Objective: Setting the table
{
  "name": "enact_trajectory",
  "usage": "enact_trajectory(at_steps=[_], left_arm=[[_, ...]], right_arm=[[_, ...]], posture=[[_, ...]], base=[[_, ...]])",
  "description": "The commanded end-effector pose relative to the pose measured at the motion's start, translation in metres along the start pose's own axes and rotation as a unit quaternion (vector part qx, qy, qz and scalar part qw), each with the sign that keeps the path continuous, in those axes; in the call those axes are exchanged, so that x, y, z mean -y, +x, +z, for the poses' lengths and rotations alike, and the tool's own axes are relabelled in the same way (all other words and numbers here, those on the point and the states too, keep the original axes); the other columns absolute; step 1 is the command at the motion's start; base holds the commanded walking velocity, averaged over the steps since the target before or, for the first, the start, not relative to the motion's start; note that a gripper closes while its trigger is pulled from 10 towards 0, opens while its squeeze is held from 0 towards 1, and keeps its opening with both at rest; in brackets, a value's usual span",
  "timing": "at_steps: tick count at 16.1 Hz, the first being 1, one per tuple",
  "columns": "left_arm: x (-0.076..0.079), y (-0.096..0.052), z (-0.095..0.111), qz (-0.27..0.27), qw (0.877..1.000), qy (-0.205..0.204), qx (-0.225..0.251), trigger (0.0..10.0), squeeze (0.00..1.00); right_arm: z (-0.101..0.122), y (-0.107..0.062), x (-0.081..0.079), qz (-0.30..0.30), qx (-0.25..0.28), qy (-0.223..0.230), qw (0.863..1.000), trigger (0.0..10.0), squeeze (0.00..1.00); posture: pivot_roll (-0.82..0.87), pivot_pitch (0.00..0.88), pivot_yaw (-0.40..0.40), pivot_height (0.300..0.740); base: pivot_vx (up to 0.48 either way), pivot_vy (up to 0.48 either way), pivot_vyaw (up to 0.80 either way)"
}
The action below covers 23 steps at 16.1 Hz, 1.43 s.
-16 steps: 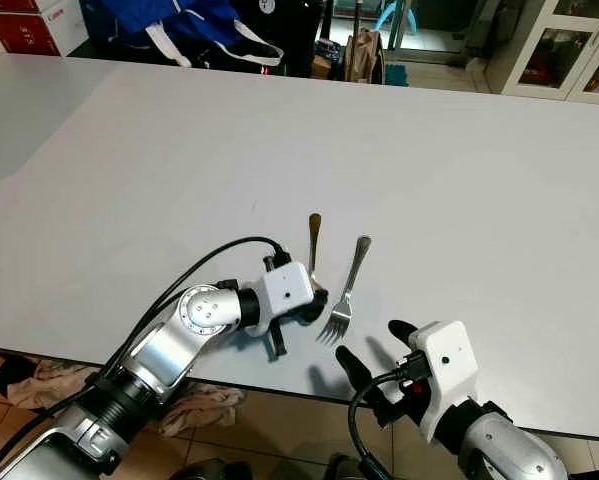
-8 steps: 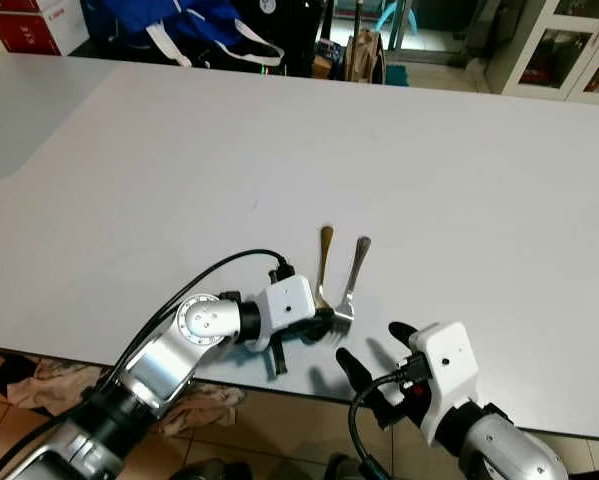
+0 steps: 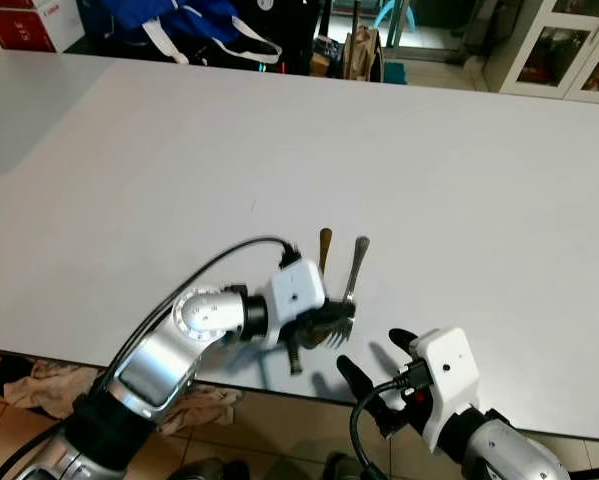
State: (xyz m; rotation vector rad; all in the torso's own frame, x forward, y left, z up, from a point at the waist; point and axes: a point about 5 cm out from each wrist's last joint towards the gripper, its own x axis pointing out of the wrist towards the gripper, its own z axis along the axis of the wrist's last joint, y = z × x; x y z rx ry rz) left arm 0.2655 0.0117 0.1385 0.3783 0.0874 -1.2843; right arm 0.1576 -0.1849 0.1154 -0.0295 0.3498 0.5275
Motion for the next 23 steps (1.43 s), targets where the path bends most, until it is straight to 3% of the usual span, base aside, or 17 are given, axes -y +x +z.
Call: enact_trajectory(at_steps=[1,3,5,13,23], left_arm=[[-0.008,-0.002,-0.001,0.024,1.000,0.018,-0.008,10.0,0.00],[-0.012,-0.003,-0.016,0.038,0.998,0.039,-0.043,10.0,0.00],[-0.010,-0.005,-0.026,0.036,0.997,0.033,-0.066,10.0,0.00],[0.004,-0.002,-0.041,-0.001,0.996,0.006,-0.093,10.0,0.00],[0.008,0.004,-0.014,-0.014,0.998,-0.036,-0.050,10.0,0.00]], right_arm=[[0.003,0.000,-0.001,0.008,0.002,-0.003,1.000,10.0,0.00],[0.004,0.001,-0.001,0.009,0.004,-0.004,1.000,10.0,0.00],[0.004,0.001,-0.001,0.008,0.005,-0.003,1.000,10.0,0.00],[0.004,0.000,-0.001,0.010,0.003,-0.004,1.000,10.0,0.00],[0.002,0.000,0.001,0.009,-0.001,-0.006,1.000,10.0,0.00]], posture=[[-0.14,0.107,0.025,0.740],[-0.14,0.107,0.025,0.740],[-0.15,0.110,0.026,0.740],[-0.15,0.111,0.022,0.740],[-0.15,0.101,0.022,0.740]], base=[[0.000,0.000,0.00],[0.000,0.000,0.00],[0.000,0.000,0.00],[0.000,0.000,0.00],[0.000,0.000,0.00]])
